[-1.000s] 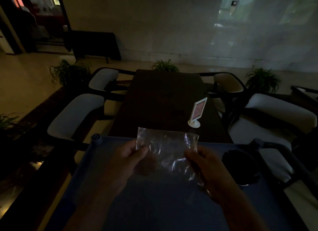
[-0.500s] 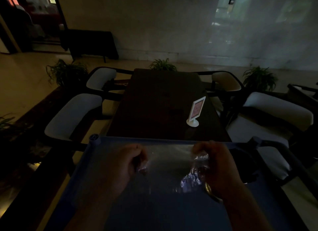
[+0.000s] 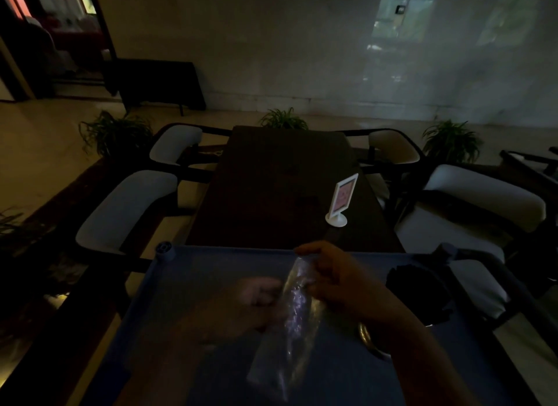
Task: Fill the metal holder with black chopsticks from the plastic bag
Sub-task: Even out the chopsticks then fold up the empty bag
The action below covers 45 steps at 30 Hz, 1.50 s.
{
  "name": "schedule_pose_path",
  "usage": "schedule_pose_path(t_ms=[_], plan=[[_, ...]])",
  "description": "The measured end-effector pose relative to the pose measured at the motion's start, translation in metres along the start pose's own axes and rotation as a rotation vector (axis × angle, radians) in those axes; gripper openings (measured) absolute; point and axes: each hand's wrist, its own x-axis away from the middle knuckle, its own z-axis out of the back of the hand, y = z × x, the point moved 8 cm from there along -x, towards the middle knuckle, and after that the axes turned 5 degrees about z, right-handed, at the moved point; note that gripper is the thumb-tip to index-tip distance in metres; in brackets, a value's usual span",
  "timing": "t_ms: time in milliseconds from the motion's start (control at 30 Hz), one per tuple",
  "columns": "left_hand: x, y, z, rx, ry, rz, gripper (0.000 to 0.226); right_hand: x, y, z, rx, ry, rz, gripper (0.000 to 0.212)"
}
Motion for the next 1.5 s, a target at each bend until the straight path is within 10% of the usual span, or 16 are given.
schedule_pose_path(t_ms=[133, 233, 533, 1167, 1500], plan=[[-0.003, 0.002, 0.006, 0.136, 0.249, -0.089, 0.025, 0.003, 0.016, 0.014, -0.409, 0.350, -0.035, 0.046], [0.003, 0.003, 0.016, 0.212, 0.394, -0.197, 0.026, 0.012, 0.025, -0.014, -0.711, 0.215, -0.132, 0.026], [0.004, 0.009, 0.022, -0.212, 0.609, -0.290, 0.024, 0.016, 0.031, -0.034, -0.633, 0.130, -0.168, 0.022], [0.001, -0.025, 0.017, 0.526, 0.347, -0.208, 0.027, 0.019, 0.048, -0.020, -0.638, 0.268, -0.091, 0.006], [-0.005, -0.016, 0.006, 0.375, 0.487, -0.162, 0.037, 0.031, 0.049, -0.006, -0.898, 0.364, -0.113, 0.026]])
